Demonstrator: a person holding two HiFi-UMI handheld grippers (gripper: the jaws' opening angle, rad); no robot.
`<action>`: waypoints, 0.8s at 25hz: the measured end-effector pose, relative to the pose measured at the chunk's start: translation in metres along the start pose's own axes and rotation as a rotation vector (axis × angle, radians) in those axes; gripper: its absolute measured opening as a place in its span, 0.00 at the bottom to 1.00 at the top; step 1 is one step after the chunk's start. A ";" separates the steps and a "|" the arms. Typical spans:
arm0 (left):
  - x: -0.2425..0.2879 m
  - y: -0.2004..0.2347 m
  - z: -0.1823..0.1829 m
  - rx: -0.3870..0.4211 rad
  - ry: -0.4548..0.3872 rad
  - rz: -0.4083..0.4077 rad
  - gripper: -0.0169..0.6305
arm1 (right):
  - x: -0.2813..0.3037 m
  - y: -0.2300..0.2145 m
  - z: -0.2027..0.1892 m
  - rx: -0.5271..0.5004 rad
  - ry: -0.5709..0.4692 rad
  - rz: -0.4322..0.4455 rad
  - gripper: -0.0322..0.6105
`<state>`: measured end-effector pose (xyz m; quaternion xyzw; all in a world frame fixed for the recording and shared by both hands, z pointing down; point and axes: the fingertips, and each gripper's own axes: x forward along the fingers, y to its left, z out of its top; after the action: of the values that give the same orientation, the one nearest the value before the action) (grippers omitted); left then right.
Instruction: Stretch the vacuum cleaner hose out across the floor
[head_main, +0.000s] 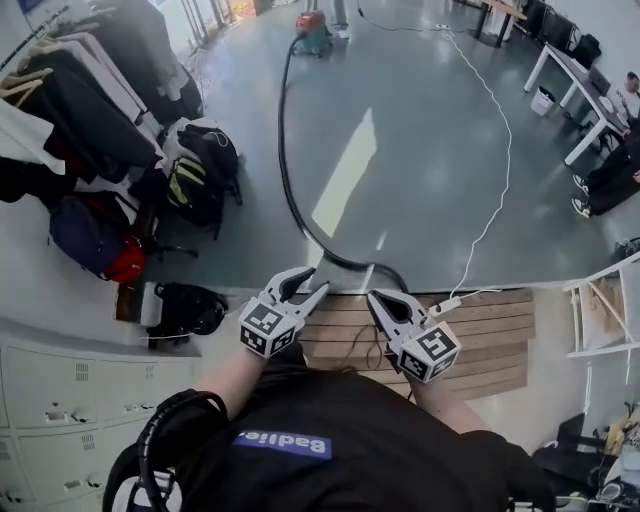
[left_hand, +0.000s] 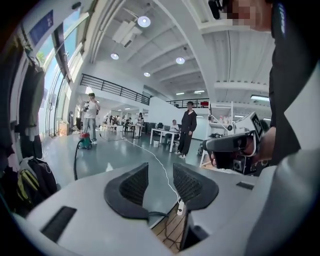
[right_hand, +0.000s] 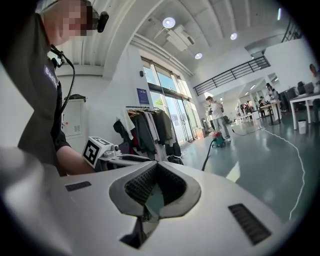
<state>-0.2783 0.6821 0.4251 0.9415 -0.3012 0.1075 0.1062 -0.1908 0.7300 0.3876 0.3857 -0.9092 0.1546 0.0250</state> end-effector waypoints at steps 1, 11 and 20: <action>-0.008 0.001 0.006 -0.008 -0.022 0.014 0.27 | 0.004 0.005 0.005 -0.019 0.002 0.009 0.05; -0.064 0.004 0.068 -0.023 -0.212 0.075 0.04 | 0.040 0.038 0.055 -0.143 -0.077 0.071 0.05; -0.070 -0.011 0.079 -0.038 -0.245 0.035 0.04 | 0.057 0.054 0.051 -0.191 -0.063 0.086 0.05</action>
<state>-0.3166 0.7081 0.3300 0.9399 -0.3306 -0.0121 0.0847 -0.2654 0.7099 0.3342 0.3469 -0.9359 0.0558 0.0262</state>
